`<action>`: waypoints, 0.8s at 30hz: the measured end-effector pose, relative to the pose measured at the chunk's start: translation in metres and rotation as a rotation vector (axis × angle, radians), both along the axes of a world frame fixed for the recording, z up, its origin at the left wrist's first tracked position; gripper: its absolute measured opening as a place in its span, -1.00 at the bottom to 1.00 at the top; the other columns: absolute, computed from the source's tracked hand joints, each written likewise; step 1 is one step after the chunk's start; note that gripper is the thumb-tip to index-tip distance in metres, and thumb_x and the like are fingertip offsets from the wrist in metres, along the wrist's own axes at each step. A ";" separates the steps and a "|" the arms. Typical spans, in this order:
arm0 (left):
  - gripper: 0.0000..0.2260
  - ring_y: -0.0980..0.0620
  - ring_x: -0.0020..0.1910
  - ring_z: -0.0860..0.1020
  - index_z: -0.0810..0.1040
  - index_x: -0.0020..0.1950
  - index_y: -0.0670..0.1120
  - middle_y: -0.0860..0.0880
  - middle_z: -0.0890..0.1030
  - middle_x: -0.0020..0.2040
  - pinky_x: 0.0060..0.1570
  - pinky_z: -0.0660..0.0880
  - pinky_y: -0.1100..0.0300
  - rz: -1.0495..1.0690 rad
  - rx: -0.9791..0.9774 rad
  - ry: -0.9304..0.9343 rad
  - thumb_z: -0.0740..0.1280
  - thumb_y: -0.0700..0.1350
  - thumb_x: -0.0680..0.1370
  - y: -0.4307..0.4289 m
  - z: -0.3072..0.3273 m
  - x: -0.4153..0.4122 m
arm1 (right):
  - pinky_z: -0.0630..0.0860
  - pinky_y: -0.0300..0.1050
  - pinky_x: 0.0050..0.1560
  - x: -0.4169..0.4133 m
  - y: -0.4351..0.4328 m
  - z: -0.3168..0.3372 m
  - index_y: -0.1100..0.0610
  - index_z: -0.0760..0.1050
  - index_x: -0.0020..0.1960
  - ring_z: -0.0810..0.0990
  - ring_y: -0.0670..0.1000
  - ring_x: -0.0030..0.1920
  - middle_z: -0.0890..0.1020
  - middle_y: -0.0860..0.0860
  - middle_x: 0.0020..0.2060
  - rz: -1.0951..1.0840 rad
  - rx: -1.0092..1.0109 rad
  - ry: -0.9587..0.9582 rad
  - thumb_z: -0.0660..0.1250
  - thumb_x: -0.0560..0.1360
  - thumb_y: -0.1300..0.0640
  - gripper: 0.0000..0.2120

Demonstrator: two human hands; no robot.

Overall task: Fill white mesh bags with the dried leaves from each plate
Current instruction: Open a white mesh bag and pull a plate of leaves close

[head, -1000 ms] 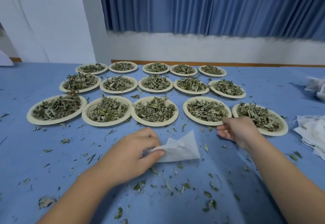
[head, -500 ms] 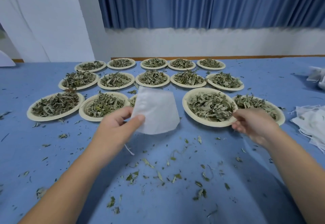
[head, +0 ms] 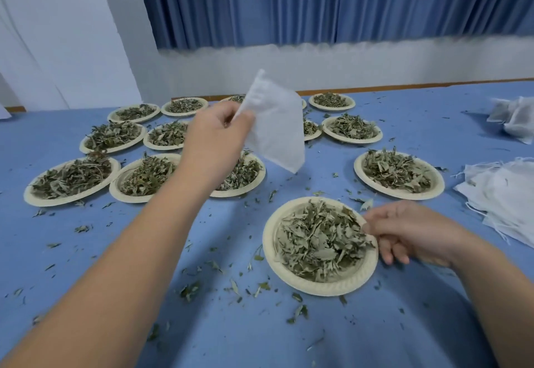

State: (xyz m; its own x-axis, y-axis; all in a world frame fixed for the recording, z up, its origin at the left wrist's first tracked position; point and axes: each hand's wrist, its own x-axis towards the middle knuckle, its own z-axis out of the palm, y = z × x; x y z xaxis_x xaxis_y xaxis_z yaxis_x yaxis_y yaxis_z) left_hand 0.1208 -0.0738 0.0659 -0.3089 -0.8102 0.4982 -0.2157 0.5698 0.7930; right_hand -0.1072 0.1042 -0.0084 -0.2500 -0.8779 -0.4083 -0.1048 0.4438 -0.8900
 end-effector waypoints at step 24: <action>-0.83 0.30 -0.30 0.40 0.56 -0.29 -0.08 0.14 0.47 -0.31 -0.32 0.23 0.38 -0.229 -0.136 -0.358 0.50 -0.10 0.43 -0.017 -0.088 -0.049 | 0.53 -0.01 -0.31 0.033 -0.082 -0.003 -0.08 0.57 -0.10 0.61 0.06 -0.38 0.54 -0.10 -0.41 -0.197 -0.501 0.557 0.45 0.42 0.04 -0.91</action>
